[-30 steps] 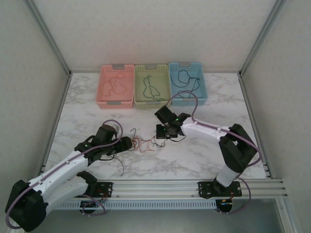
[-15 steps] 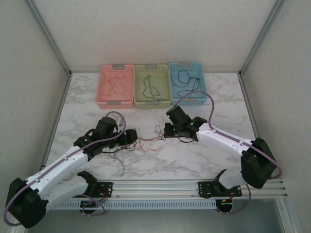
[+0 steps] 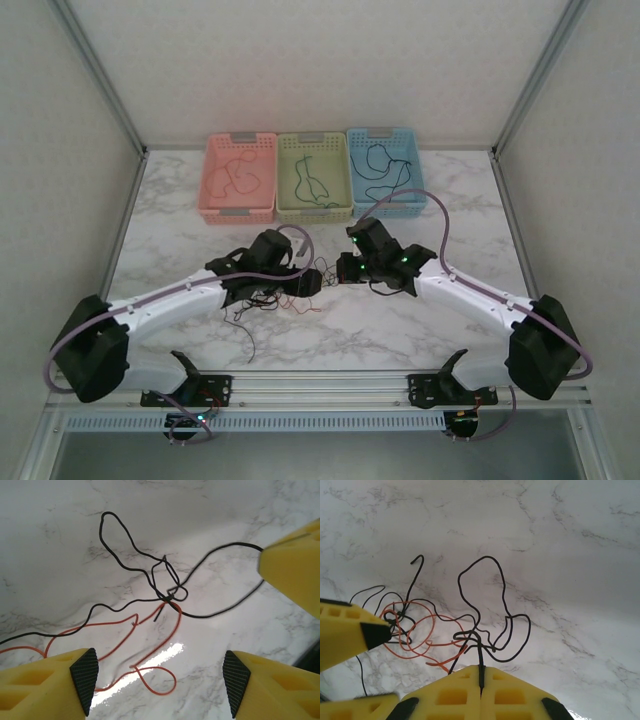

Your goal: Untangle the cables

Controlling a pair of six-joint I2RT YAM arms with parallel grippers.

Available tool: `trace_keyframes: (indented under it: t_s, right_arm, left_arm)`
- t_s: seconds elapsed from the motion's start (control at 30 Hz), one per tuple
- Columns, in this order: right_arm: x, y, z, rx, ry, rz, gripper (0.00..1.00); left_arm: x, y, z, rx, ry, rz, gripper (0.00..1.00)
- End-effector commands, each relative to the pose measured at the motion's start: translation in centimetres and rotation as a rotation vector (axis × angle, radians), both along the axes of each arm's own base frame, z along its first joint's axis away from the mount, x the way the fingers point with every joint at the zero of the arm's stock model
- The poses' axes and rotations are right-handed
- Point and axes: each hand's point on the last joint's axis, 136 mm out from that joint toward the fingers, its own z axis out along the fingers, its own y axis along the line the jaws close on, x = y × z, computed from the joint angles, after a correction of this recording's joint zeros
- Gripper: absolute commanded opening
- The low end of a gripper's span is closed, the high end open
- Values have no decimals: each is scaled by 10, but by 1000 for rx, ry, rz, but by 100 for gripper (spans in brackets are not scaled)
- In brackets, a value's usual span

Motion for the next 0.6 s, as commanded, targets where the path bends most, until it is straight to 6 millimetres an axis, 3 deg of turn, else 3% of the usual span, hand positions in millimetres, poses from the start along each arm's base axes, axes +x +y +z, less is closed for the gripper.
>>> trace_keyframes:
  t_s: [0.0,0.23,0.57]
  right_arm:
    - [-3,-7,4,21,6,-14,0]
    - [2,-10,5,27,13,-30,0]
    - [1,-8,3,28,28,-17,0]
  left_arm:
    - [13,-8,-2,36,-55,-14,66]
    - [-1,-32,-17,-8,-15,-93,62]
    - [-9,-29,-33,23,15,-105,54]
